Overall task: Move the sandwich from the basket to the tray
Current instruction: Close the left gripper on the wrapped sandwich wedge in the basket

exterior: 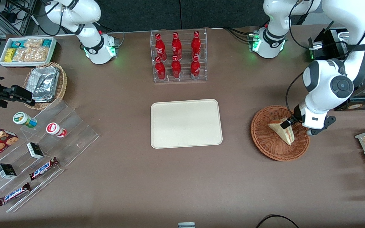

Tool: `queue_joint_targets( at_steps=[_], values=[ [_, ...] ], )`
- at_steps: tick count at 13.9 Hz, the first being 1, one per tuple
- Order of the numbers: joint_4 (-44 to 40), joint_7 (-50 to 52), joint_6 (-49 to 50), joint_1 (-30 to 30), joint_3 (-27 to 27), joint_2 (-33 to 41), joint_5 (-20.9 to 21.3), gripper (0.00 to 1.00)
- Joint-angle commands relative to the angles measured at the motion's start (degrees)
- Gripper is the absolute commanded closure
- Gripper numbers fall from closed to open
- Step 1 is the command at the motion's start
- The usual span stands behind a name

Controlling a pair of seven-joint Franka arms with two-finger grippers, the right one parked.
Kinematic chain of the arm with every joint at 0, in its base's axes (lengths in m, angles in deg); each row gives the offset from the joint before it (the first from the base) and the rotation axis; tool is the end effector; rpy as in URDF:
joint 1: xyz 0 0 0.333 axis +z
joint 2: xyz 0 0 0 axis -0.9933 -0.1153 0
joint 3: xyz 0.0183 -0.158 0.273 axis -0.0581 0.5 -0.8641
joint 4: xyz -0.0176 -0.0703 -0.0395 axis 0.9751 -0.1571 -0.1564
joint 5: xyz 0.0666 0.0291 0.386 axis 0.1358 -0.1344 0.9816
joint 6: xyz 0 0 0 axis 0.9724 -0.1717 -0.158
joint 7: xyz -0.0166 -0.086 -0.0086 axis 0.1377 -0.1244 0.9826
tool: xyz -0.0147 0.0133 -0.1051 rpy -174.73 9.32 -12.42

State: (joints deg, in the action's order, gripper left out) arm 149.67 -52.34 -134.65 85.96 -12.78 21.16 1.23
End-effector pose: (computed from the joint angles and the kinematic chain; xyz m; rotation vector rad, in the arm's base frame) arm 0.5426 -0.0257 0.3043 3.0128 0.8731 -0.0275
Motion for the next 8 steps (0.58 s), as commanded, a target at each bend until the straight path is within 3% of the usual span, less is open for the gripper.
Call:
queue_joint_targets(
  at_steps=[1, 8],
  values=[
    [-0.16, 1.55, -2.31, -0.12, -0.14, -2.36, 1.03, 0.0],
    [-0.24, 2.86, -2.75, -0.12, -0.58, -4.82, -0.2, 0.0]
  ],
)
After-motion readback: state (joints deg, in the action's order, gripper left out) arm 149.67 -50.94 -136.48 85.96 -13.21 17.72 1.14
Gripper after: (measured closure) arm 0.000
